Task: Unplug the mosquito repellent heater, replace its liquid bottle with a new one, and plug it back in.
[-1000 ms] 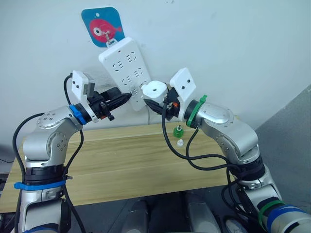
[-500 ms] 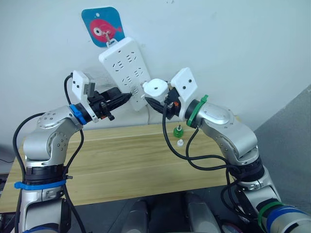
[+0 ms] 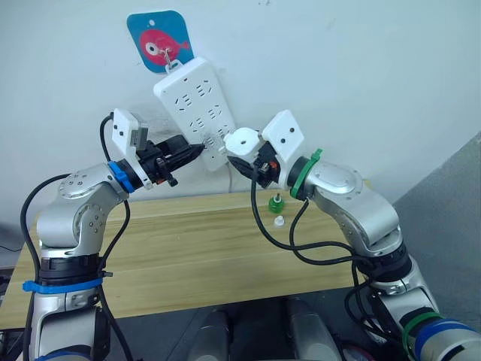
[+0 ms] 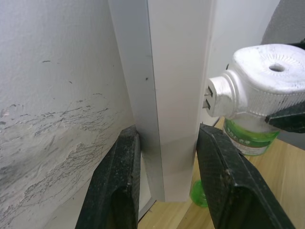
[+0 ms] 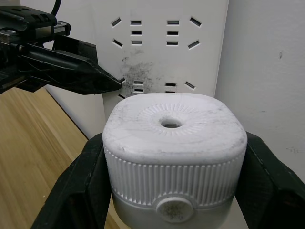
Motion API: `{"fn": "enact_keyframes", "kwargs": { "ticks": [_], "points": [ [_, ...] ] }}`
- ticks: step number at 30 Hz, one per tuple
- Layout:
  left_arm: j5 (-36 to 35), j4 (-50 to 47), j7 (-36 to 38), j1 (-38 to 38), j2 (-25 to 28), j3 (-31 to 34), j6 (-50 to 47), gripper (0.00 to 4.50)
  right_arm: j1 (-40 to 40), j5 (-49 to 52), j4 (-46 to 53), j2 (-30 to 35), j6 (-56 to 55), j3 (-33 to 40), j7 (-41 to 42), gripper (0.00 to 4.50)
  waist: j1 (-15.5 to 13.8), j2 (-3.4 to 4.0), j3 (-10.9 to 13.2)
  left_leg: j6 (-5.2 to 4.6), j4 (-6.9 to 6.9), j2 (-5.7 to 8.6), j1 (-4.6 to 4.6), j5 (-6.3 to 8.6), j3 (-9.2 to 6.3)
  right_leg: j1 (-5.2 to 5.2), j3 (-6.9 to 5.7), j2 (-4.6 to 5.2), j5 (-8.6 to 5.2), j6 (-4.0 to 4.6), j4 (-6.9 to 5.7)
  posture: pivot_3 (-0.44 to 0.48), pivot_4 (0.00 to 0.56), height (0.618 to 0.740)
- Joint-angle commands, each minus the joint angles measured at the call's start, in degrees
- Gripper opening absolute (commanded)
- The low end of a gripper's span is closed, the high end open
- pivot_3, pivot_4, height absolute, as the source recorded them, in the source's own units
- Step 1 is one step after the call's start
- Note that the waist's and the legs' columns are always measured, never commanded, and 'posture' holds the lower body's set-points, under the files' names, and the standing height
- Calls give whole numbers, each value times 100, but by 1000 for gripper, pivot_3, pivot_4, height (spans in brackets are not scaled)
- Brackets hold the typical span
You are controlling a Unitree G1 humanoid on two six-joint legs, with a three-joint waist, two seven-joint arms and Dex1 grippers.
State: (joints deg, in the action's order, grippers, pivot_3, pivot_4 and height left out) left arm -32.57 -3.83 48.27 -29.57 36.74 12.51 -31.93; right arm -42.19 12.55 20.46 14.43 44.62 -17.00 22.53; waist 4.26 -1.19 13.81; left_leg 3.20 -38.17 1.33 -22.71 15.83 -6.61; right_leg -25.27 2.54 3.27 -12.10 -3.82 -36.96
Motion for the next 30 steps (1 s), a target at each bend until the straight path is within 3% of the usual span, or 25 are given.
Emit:
{"fn": "enact_keyframes", "kwargs": {
  "ticks": [1, 30],
  "points": [
    [82, -69, 41, -28, 4, -204, 21, 1348, -70, -22, 268, -112, -90, 93, -27, 2992, 0, 0, 0, 0, 0, 0, 0, 0, 0, 0, 0, 0, 0, 0, 0, -83, 222, 740],
    [67, -87, 44, -11, 10, -208, 22, 1348, -10, -186, 287, -238, -122, 165, -112, 2992, -11, 0, 0, 0, 0, 1, 0, 0, -1, 0, -1, 1, 0, 0, 0, -79, 228, 740]
  ]
}}
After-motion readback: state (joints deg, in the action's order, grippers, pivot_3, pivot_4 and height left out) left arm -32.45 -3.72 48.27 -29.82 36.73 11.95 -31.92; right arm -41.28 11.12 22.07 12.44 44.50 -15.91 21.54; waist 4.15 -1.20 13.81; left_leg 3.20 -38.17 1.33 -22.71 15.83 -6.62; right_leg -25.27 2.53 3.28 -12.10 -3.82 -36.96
